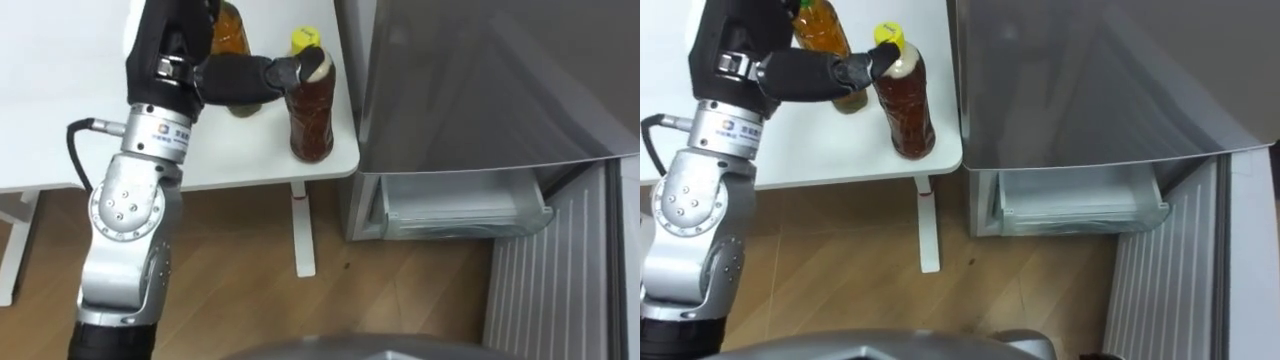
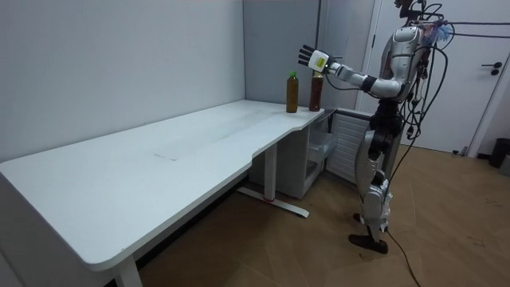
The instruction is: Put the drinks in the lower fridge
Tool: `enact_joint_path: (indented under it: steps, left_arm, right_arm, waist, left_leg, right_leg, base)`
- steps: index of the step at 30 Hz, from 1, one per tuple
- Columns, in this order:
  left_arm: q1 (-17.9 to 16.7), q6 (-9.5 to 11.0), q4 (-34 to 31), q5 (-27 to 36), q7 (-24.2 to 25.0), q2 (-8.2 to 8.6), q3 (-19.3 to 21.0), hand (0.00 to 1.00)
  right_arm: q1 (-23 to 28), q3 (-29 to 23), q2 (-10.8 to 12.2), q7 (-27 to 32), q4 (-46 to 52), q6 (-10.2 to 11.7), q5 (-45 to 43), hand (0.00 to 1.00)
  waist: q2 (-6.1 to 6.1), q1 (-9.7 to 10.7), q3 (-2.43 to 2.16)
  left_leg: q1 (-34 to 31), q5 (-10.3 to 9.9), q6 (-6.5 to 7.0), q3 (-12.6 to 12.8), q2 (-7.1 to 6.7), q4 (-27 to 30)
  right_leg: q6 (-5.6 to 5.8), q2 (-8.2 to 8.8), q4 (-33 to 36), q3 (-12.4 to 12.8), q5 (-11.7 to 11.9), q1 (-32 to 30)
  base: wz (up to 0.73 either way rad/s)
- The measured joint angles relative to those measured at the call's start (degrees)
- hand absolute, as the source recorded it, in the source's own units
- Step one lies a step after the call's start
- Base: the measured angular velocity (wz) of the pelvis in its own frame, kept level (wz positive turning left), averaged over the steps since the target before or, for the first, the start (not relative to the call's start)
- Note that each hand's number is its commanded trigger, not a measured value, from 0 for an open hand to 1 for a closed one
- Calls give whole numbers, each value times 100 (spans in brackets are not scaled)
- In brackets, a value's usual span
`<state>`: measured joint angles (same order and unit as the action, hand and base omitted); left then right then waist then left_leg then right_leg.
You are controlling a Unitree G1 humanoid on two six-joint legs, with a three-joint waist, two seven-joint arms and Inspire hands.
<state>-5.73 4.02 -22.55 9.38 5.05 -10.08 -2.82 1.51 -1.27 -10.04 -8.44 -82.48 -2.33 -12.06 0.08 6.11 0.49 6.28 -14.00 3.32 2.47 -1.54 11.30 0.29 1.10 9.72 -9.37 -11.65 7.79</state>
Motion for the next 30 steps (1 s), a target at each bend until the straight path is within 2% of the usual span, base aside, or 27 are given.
enact_joint_path:
  steps: [7,13,16,19,30]
  left_arm:
    - [0,-19,0,15,172,-1,8,0]
    - [-3,-134,16,3,261,-8,0,0]
    - [-5,-168,316,8,277,-19,-16,0]
    - [-12,-374,783,6,295,-19,-14,0]
    - [-77,-433,908,191,720,-11,-13,0]
  right_arm:
    - [-16,1,-5,-48,0,-23,-42,0]
    - [-13,1,-4,-40,-7,-27,-66,0]
    - [-6,2,-6,-42,-3,-56,-71,0]
    - [3,2,1,-48,-2,-149,-77,0]
    - [8,-3,-2,-21,67,-151,-47,0]
  waist:
    - [9,-14,-4]
    - [15,1,-3]
    - [31,-9,11]
    - [57,-11,2]
    - [43,-28,2]
  left_leg:
    - [-67,3,-3,37,4,17]
    - [-61,3,-3,46,2,33]
    - [-52,3,-3,63,3,32]
    - [-66,3,-3,72,9,32]
    - [-56,3,-3,169,28,22]
  right_leg:
    - [-1,2,12,4,1,-72]
    - [-1,8,5,0,1,-55]
    - [-1,10,6,13,1,-49]
    - [-5,0,12,46,3,-74]
    - [-10,-10,17,135,7,-89]
  base:
    - [0]
    - [0]
    - [0]
    - [-1]
    - [-3]
